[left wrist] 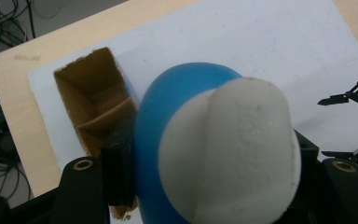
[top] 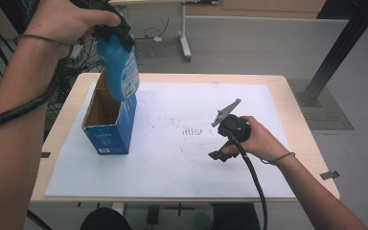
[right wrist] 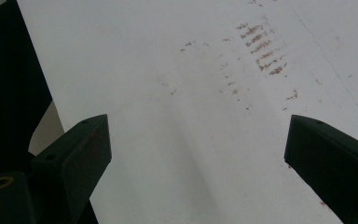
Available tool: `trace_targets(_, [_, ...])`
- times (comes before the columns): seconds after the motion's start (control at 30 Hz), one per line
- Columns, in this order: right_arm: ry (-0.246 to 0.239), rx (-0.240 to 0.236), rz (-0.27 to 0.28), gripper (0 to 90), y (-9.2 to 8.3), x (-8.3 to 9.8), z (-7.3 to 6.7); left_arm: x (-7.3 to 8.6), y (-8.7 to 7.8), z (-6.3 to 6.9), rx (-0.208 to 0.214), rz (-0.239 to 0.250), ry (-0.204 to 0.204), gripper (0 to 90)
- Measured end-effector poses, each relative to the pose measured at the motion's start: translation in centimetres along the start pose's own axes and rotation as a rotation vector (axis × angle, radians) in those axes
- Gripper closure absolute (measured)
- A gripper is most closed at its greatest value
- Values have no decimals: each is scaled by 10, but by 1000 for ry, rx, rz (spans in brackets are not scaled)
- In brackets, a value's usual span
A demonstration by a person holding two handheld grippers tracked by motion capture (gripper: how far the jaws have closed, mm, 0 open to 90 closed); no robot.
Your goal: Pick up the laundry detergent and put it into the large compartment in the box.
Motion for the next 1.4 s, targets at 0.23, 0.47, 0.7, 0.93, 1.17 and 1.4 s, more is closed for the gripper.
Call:
trace_targets(0.23, [1, -2, 1, 68, 0, 0, -1, 13, -2, -27, -41, -13, -79, 377])
trace_targets(0.47, [3, -3, 6, 68, 0, 0, -1, 24, 3, -47, -69, -31, -144, 378])
trace_targets(0.7, [2, -4, 5, 68, -1, 1, -1, 35, 16, -58, -62, -52, -191, 377])
trace_targets(0.93, [2, -5, 6, 68, -1, 1, -1, 45, 30, -66, -79, -76, -216, 377])
trace_targets(1.17, [1, -5, 7, 68, -1, 1, -2, 56, 49, -68, -76, -114, -227, 377])
trace_targets(1.4, [0, -2, 6, 68, -2, 1, -2, 64, 66, -68, -66, -130, -234, 377])
Point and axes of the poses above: each handheld gripper's, and its own axes: y roughly forward along the jaws, x roughly out of its underside, z roughly to its right, the point moved 9 cm from there along y, roughly forward along the jaws, and after that the axes turned 14 degrees about y, right-handed, at the moved point
